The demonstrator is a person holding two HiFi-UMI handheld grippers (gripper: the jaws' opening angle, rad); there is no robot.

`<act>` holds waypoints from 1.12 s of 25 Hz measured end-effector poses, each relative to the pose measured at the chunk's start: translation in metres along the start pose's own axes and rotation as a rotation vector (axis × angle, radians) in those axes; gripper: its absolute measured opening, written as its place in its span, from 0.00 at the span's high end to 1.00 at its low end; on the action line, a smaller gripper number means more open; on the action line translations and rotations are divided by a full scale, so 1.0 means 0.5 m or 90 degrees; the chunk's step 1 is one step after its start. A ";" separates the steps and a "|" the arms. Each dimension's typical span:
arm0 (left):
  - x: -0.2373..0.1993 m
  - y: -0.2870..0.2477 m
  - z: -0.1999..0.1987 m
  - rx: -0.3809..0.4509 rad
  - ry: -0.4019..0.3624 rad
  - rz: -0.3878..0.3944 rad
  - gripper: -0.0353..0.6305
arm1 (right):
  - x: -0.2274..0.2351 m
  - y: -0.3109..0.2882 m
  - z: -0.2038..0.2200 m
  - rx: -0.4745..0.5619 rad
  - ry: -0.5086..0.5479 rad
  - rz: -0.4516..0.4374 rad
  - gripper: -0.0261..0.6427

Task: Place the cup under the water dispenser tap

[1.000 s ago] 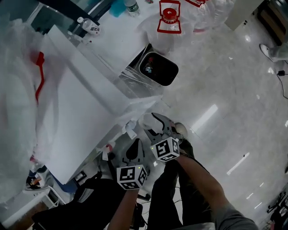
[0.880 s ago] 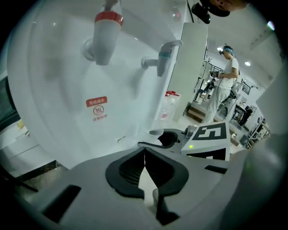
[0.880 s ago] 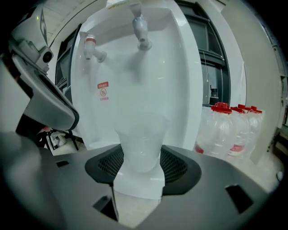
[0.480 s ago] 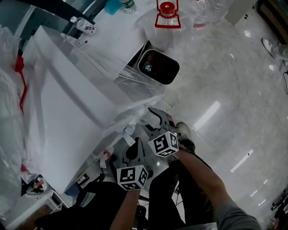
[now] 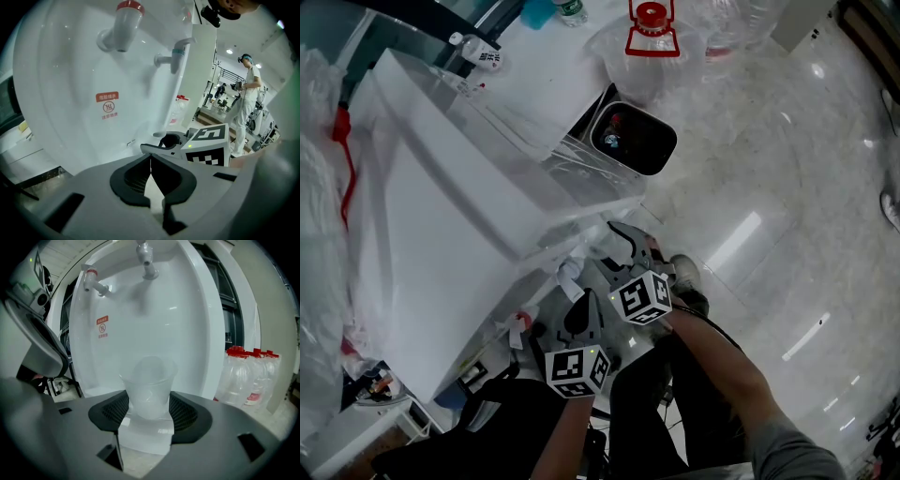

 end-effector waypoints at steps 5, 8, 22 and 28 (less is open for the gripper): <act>0.007 0.003 0.003 -0.002 -0.002 0.002 0.93 | -0.005 -0.006 0.007 -0.018 -0.005 -0.013 0.57; 0.010 0.005 0.003 -0.001 -0.004 0.003 0.93 | -0.006 -0.004 0.011 -0.021 -0.008 -0.013 0.55; 0.040 0.049 -0.037 0.001 -0.006 0.004 0.93 | 0.005 0.076 0.004 -0.059 -0.020 0.004 0.54; 0.058 0.072 -0.063 0.008 -0.011 0.005 0.93 | 0.008 0.114 -0.022 -0.057 -0.028 -0.001 0.59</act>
Point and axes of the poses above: the fingertips, and each gripper's own axes: y backward along the fingers, x to its right, z out of its underside, the point moved 6 cm from there along y, backward along the fingers
